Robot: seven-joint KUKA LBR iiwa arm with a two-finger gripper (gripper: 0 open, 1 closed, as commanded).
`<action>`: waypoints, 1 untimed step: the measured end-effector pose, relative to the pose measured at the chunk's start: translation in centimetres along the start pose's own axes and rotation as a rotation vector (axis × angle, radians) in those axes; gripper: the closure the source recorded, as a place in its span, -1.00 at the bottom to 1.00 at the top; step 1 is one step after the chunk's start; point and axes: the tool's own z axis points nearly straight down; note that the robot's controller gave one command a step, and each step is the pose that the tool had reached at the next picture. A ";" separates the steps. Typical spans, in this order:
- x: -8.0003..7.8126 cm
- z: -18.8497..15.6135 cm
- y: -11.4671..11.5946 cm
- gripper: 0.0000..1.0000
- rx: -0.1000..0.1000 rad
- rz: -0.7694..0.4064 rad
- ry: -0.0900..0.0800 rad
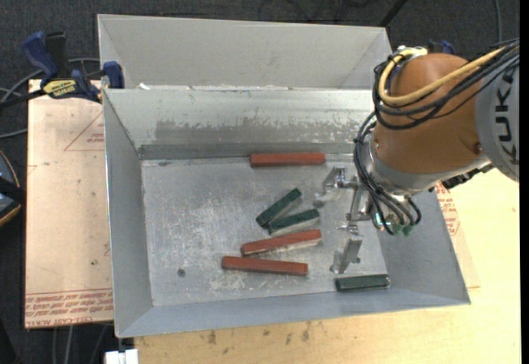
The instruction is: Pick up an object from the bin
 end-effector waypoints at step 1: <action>-0.1 -0.3 0.0 -1.00 0.000 0.000 -0.007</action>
Offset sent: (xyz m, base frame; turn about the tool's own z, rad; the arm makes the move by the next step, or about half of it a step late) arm -0.0014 0.0105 -0.1618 -0.0596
